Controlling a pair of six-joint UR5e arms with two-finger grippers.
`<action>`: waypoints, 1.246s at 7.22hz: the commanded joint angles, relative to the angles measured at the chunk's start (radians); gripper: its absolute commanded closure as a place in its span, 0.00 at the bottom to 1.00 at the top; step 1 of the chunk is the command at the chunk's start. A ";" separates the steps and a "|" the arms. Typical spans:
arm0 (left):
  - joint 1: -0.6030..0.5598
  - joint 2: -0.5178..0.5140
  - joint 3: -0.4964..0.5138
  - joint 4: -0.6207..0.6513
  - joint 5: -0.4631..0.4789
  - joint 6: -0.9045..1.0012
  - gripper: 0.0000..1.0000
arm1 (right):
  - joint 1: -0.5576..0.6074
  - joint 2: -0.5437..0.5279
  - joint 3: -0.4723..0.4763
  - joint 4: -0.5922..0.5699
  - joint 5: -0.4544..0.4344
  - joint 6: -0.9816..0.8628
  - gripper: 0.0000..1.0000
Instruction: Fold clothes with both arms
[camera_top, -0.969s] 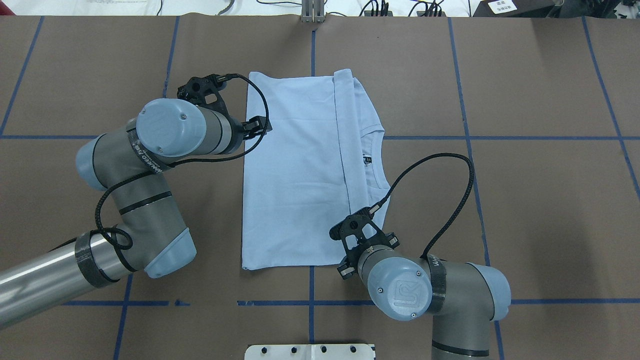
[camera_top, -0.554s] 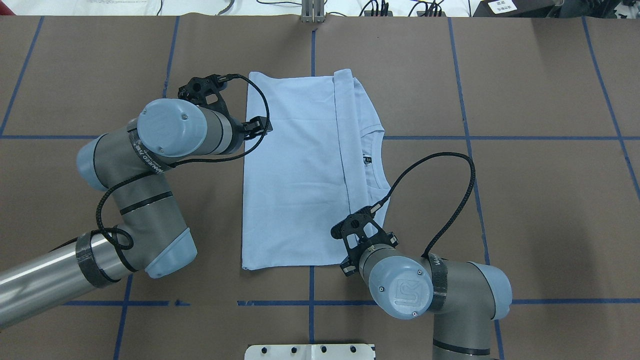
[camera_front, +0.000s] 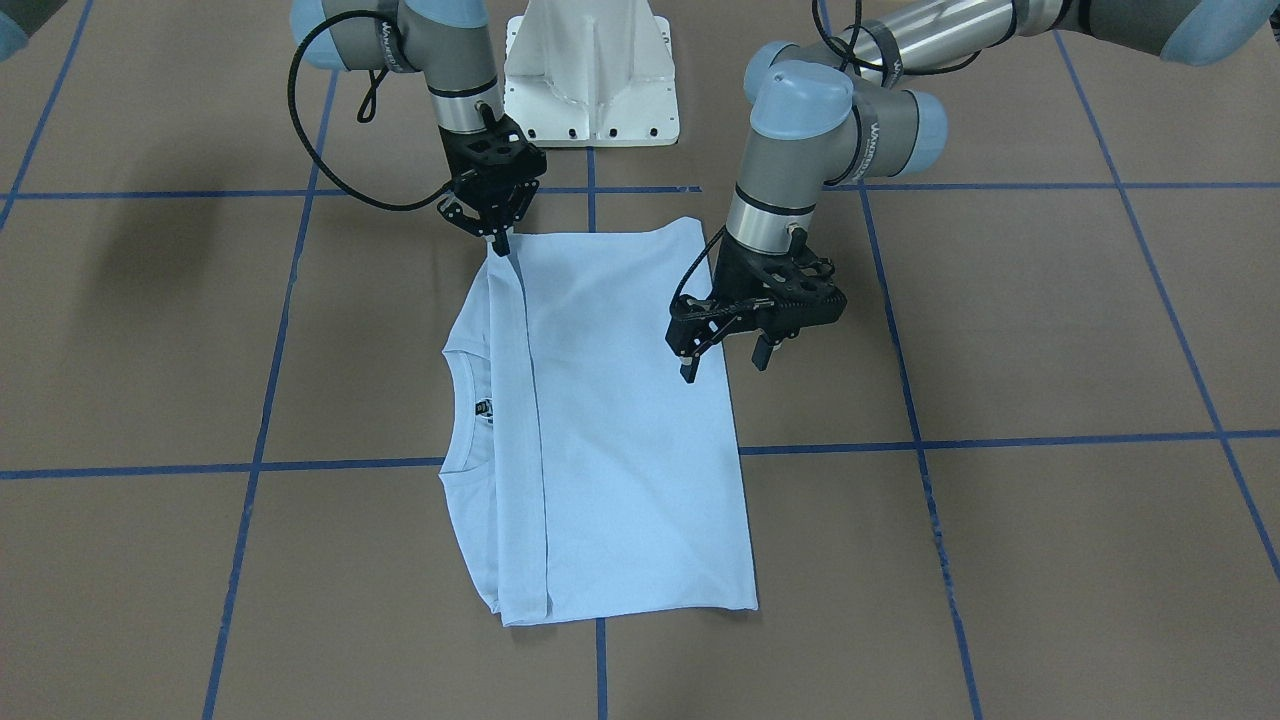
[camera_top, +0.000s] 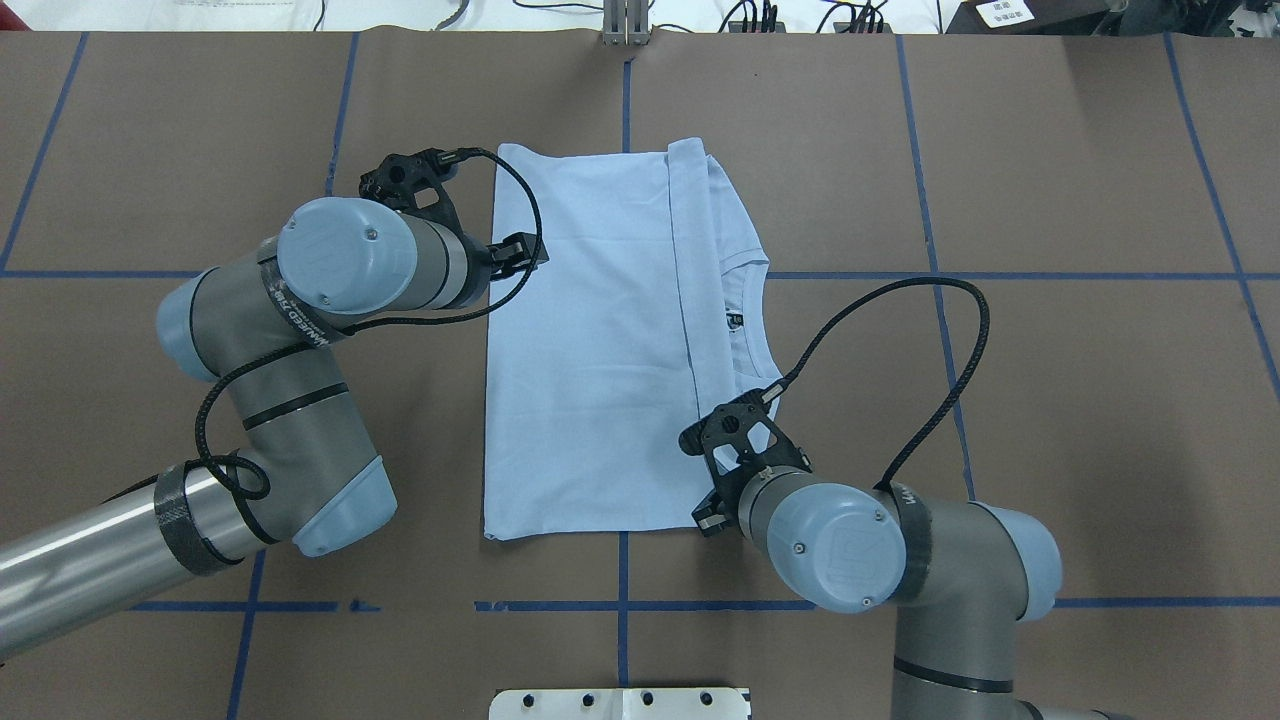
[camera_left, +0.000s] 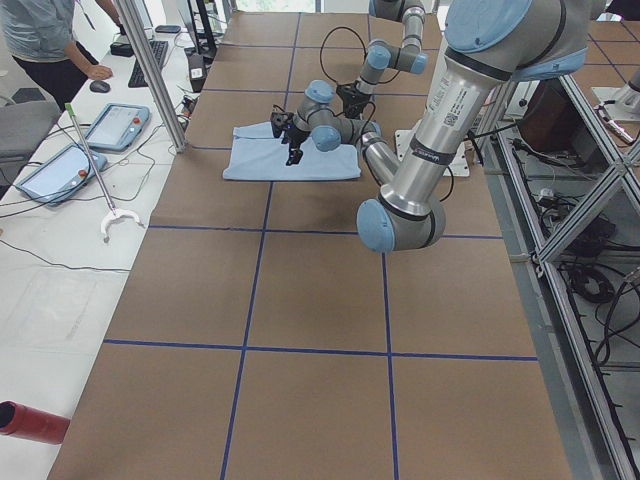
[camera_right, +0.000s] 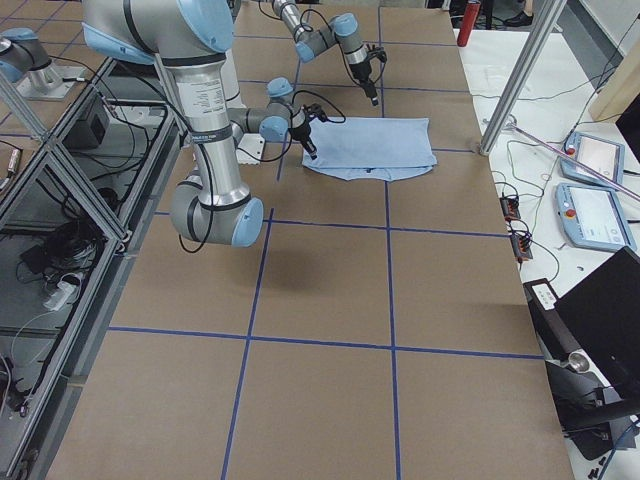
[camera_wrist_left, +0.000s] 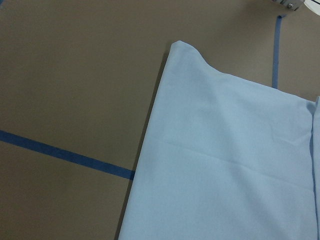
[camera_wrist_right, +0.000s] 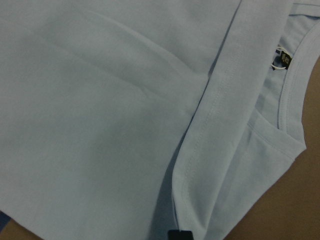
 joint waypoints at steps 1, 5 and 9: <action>0.000 0.000 0.005 0.000 0.001 0.000 0.00 | 0.016 -0.076 0.040 0.000 0.028 0.012 1.00; 0.000 0.000 0.008 -0.002 0.002 0.002 0.00 | 0.022 -0.162 0.097 -0.002 0.030 0.075 0.81; 0.000 -0.002 0.008 -0.005 0.001 0.002 0.00 | 0.158 -0.005 0.046 -0.119 0.160 0.066 0.00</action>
